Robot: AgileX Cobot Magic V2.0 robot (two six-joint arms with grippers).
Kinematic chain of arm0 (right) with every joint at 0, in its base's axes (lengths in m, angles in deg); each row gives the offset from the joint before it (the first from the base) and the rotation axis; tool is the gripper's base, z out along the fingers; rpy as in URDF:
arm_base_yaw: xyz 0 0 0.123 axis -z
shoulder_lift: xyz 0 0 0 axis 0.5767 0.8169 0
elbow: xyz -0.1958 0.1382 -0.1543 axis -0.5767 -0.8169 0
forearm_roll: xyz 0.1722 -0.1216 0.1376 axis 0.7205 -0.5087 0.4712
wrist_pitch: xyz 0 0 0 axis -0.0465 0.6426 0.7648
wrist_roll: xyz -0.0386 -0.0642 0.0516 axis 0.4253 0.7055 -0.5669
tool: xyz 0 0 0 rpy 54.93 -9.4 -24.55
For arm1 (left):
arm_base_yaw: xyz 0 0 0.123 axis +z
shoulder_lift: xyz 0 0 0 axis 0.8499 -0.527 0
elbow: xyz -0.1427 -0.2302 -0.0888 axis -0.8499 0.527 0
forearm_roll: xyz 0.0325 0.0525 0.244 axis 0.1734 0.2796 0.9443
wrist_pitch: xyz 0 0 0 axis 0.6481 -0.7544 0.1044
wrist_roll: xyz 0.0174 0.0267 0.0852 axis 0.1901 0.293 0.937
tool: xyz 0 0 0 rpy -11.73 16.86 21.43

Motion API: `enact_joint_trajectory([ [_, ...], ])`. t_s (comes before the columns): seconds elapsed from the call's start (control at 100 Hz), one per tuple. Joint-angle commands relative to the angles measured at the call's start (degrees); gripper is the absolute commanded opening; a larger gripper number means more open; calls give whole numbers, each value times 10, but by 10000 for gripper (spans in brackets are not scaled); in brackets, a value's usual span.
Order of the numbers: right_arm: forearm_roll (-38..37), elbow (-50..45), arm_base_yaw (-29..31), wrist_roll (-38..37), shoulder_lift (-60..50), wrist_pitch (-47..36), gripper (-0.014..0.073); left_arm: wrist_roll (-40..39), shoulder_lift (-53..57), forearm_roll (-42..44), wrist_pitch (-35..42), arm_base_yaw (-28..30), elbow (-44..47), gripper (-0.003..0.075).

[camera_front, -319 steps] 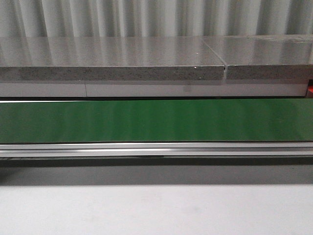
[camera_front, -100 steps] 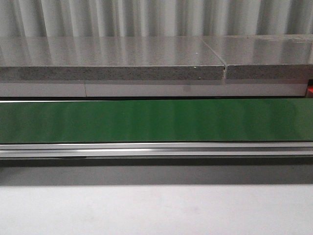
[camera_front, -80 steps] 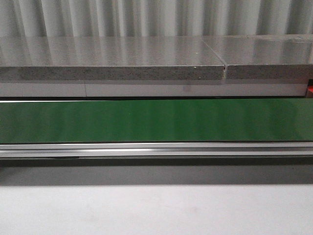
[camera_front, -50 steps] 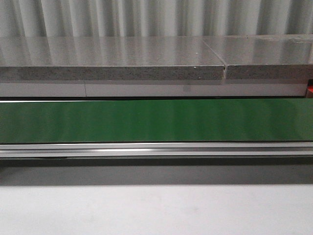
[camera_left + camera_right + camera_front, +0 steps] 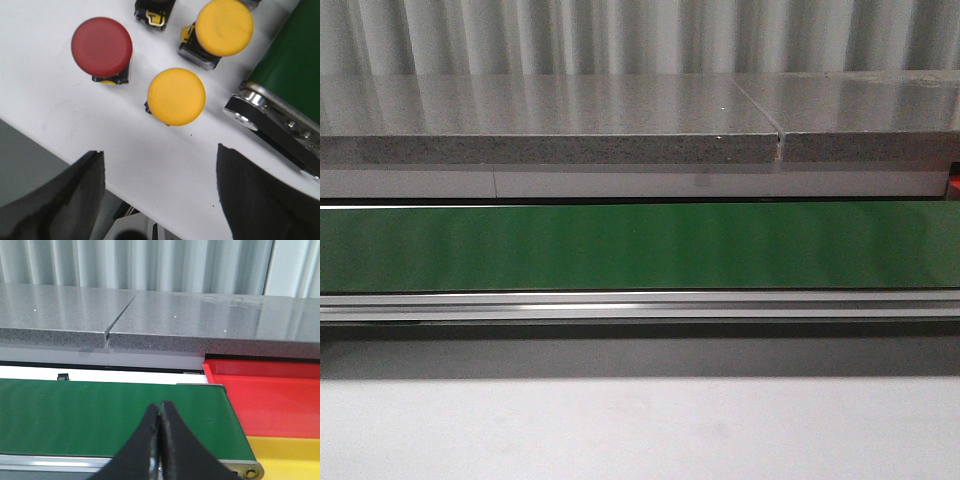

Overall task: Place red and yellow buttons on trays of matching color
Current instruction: 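Lower the left gripper and grasp a yellow button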

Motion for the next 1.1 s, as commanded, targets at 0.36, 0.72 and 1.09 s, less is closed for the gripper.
enact_joint_trajectory([
  [0.36, -5, 11, -1, 0, -2, -47, -67, 0, -53, -56, 63, 1, -19, 462],
  [0.72, -5, 11, -1, 0, -2, -47, -67, 0, -95, -68, 103, 1, -19, 462],
  [1.09, -5, 11, -1, 0, -2, -47, -67, 0, -111, -71, 129, -2, -19, 256],
])
